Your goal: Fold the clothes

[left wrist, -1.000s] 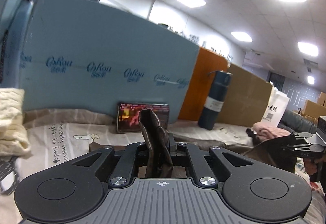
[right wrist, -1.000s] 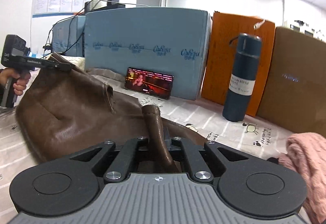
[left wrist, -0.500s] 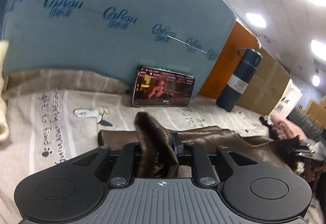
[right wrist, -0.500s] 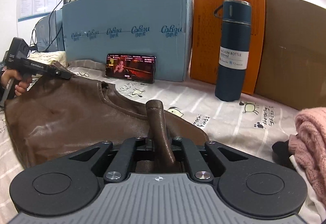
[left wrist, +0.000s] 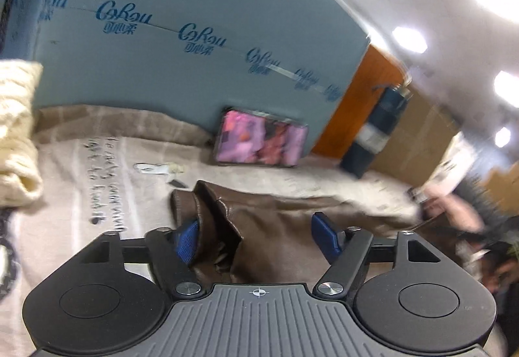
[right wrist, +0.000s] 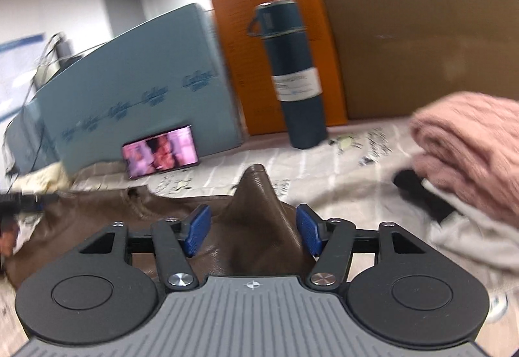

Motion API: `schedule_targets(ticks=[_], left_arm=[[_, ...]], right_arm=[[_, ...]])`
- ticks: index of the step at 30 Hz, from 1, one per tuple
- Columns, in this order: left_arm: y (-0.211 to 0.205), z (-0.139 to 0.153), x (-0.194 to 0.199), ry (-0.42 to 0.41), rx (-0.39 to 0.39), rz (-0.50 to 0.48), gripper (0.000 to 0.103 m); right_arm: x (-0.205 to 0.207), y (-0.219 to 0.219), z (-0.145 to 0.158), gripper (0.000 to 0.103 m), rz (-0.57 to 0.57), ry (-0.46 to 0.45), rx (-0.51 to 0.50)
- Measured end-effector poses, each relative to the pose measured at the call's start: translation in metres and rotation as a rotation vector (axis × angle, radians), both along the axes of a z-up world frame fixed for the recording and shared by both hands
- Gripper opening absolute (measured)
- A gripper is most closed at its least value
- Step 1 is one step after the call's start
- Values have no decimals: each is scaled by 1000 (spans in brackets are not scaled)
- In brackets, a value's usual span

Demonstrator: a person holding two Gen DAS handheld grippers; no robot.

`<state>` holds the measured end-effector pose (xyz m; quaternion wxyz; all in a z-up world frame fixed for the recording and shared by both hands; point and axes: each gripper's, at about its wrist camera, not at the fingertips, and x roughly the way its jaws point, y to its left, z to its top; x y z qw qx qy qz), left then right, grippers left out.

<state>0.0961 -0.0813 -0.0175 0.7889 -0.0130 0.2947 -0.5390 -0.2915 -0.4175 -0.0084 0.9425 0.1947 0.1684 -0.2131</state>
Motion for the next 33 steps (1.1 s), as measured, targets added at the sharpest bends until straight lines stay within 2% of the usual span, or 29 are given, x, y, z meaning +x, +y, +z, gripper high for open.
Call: schedule_targets(ticks=[1,2,4,5,7,9,12,13,17,19,23,25,26,28,31,33], left_arm=[[-3,0,-3,-30,29,13,20],[-4,0,-6,-53,43,19,19],[-6,0,-13,-94,56,20,11],[-5,1,-16,-121,53,24,9],[-2,7,-24,-182,33,37,7],[-1,15,-29,-237,-1,53,7],[-10,20,-28,-277,-2,59,7],[-15,19,-25,-279,4,60,7],[-32,4,-13,-255,83,70,10],[-34,-1,-8,-234,114,80,19],[-30,1,-11,-275,142,130,38],[-23,4,-13,-286,146,167,56],[-20,7,-13,-283,145,182,60],[-13,13,-18,-281,141,214,76],[-1,23,-32,-275,110,235,85],[8,26,-42,-238,89,231,89]], right_arm=[[-2,1,-1,47,-26,6,0],[-4,2,-2,44,-51,11,0],[-6,5,-3,28,-81,28,-29],[-5,8,-1,25,-83,21,-47],[-5,14,1,13,-87,8,-83],[-5,20,6,10,-89,-14,-122],[-3,23,14,9,-102,-40,-161],[0,21,12,9,-112,-24,-156],[11,13,5,9,-154,42,-136],[17,9,1,10,-175,76,-125],[27,4,-10,19,-212,150,-122],[29,0,-14,25,-231,174,-112],[27,0,-14,27,-240,165,-112],[23,-1,-14,41,-258,146,-113],[12,-1,-9,63,-293,98,-90],[2,2,-2,72,-308,62,-80]])
